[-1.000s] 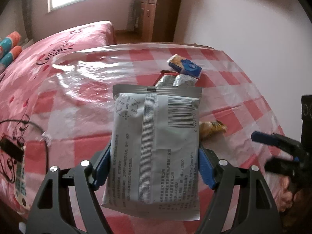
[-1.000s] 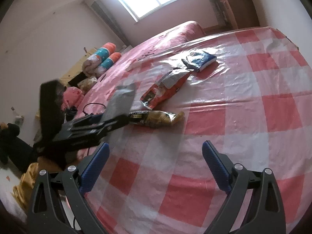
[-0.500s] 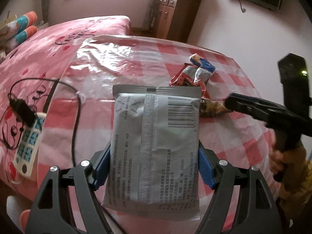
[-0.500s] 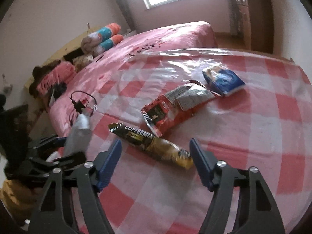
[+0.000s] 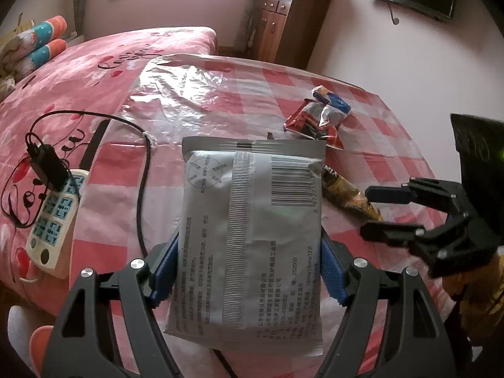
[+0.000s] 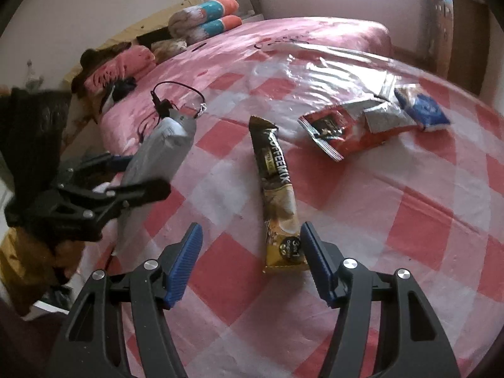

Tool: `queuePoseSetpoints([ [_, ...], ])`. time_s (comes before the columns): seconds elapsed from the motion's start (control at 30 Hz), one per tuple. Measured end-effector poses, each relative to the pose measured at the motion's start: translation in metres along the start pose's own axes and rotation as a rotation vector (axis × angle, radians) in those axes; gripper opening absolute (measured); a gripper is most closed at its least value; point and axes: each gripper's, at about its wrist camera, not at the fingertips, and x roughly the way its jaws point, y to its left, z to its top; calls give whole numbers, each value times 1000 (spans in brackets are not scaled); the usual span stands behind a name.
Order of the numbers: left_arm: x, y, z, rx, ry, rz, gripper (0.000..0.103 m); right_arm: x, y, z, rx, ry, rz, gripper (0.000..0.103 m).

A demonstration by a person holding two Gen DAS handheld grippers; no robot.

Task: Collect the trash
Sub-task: 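Grasp the gold Coffeemix stick with the right tool while the left tool holds the foil bag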

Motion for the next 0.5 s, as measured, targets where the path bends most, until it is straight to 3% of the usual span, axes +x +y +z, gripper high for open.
queuePoseSetpoints([
  [0.17, -5, 4, -3, -17, -3, 8, 76, 13, -1, 12, -27, -26, -99, 49],
  [0.33, -8, 6, -7, -26, 3, 11, 76, 26, 0, 18, -58, -27, -128, 43],
  [0.4, -8, 5, -9, -25, 7, 11, 76, 30, 3, 18, -74, -21, -142, 32],
  [0.5, -9, 3, -12, -23, 8, 8, 76, 33, 9, 14, -109, -23, -187, 27],
])
